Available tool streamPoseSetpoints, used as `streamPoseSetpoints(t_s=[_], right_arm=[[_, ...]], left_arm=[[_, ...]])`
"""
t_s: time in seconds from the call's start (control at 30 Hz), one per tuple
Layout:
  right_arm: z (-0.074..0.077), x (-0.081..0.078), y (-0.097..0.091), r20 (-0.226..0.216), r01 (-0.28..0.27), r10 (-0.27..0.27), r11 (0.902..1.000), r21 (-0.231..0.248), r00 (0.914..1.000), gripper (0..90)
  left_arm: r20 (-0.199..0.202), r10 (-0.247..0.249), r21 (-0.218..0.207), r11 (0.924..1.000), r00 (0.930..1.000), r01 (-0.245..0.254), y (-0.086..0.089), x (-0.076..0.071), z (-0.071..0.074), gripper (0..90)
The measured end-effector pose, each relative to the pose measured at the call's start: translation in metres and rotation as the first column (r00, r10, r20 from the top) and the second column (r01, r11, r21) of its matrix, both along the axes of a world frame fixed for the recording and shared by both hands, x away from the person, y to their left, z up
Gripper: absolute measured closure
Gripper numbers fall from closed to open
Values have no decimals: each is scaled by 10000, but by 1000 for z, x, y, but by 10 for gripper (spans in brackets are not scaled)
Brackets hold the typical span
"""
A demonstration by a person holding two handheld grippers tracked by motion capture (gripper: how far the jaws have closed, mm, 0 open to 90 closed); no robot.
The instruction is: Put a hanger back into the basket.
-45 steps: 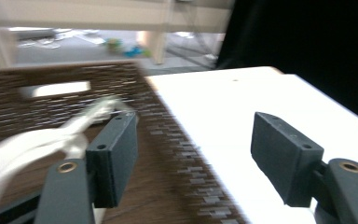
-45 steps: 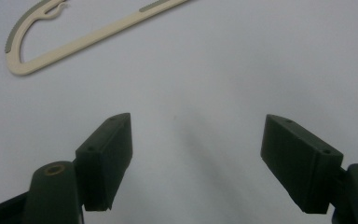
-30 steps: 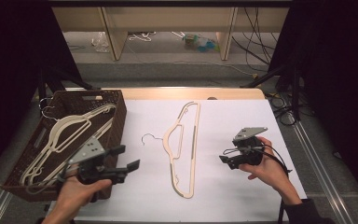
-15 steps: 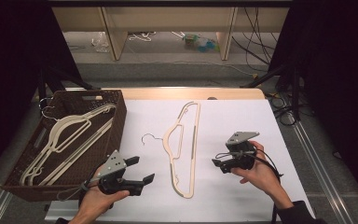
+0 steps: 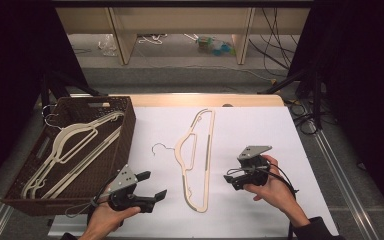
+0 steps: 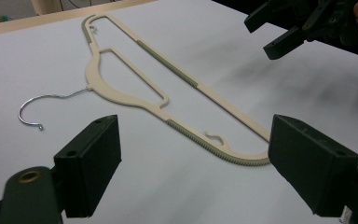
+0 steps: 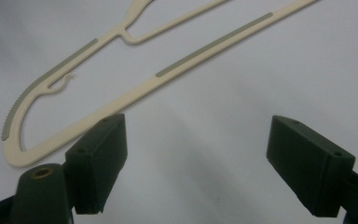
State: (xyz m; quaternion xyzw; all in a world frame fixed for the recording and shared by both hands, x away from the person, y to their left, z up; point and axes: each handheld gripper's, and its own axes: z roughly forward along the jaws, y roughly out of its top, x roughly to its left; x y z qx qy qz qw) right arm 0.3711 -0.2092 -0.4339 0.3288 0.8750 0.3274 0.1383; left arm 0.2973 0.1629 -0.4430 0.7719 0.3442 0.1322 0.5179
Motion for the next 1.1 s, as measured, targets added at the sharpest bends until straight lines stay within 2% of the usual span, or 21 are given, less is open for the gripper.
streamPoseSetpoints(t_s=[0.1,0.13,0.17,0.2,0.27,0.3,0.37,0.43,0.5,0.57,0.6,0.63,0.7,0.8,0.97,1.0,1.1], right_arm=[[0,0,1,-36,-25,25,10000,19,10000,209],[-2,1,2,163,29,-31,9999,108,9999,208],[-2,0,2,158,37,-38,9999,122,9999,208],[-1,0,1,-29,-25,25,10000,49,10000,207],[-1,0,2,13,133,-133,9997,182,9999,206],[-3,2,3,165,114,-116,9999,116,9998,203],[-2,2,5,-20,35,-35,10000,-22,10000,200],[-4,2,7,113,96,-97,10000,12,9999,199],[-4,2,13,-150,71,-73,9999,-109,9999,188],[-5,2,16,9,147,-147,9998,-118,9999,181],[-4,3,18,-223,111,-116,9996,-242,9997,171],[-6,4,22,-104,166,-168,9996,-206,9998,172],[-8,8,29,-320,240,-257,9984,-508,9992,168],[-10,12,33,-458,379,-406,9975,-589,9981,168],[-15,24,45,-676,281,-333,9967,-765,9972,169],[-15,29,50,-1003,427,-520,9947,-931,9936,172],[-16,37,56,-1232,614,-758,9913,-1166,9895,173]], left_arm=[[34,5,-73,10000,10000,-5,0,0,0,168],[30,-47,-87,10000,10000,47,0,0,0,168],[4,14,-9,10000,10000,-14,0,0,0,168],[4,14,-9,10000,10000,-14,0,0,0,168],[-47,-79,29,10000,10000,79,0,1,-2,168],[-45,-36,127,9999,10000,37,-1,0,-2,168],[16,-60,104,9999,10000,60,-2,0,-1,168],[21,-128,149,9998,9999,128,-2,0,-2,168],[19,-151,251,9996,9999,151,-1,0,-2,168],[-47,-201,161,9997,9998,201,-1,0,-4,169],[-50,-131,236,9996,9999,132,-1,0,-4,168],[-73,-116,216,9997,9999,118,-1,0,-4,168],[-68,-124,135,9998,9999,125,0,0,-5,168],[-75,-116,123,9999,9999,117,1,0,-5,168],[-135,-90,208,9997,9999,93,0,0,-6,169],[-123,-141,198,9997,9998,144,0,1,-6,168],[-135,-186,234,9995,9997,190,0,1,-6,168]])
